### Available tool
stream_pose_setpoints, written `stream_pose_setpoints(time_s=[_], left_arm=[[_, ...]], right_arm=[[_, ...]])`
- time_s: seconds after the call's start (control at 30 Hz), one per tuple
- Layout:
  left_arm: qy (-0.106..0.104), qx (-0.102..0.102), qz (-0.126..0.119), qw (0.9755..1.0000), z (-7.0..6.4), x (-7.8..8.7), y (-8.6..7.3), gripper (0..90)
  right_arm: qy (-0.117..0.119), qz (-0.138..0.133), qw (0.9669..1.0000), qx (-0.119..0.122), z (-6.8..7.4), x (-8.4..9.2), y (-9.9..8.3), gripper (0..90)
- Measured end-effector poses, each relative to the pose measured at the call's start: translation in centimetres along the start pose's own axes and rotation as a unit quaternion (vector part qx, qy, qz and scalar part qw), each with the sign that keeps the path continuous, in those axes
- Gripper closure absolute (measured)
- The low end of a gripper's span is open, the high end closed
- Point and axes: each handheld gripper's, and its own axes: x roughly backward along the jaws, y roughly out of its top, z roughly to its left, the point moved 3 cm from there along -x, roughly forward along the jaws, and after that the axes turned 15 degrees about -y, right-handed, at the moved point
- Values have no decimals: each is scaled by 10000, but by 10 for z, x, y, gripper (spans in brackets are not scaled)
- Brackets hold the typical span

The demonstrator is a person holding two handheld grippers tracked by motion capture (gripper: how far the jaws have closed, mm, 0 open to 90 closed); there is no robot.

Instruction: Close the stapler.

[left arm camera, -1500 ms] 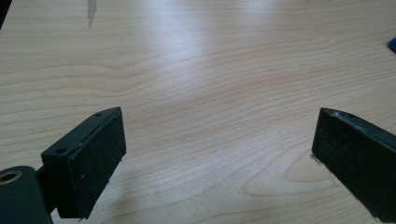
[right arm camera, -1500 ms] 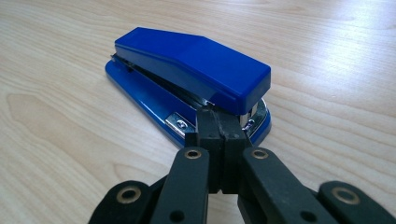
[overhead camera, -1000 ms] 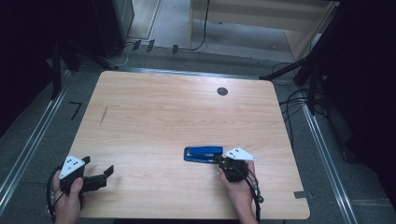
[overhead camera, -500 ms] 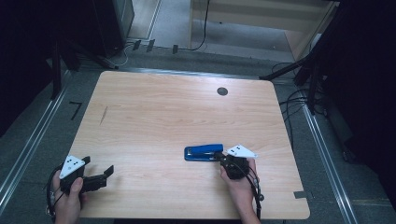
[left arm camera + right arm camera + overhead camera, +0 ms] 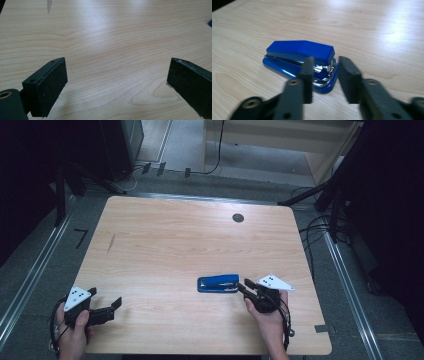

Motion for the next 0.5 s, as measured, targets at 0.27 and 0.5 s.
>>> stream_pose_setpoints(time_s=[0.27, 0.5], left_arm=[[-12, 68, -11, 10000, 1, 0, 0, 32], [-30, 89, -2, 10000, 1, 0, 0, 33]], right_arm=[[-170, -45, 9998, -107, -16, 11, 0, 366], [-371, -101, 9990, -219, -33, 22, -1, 97]])
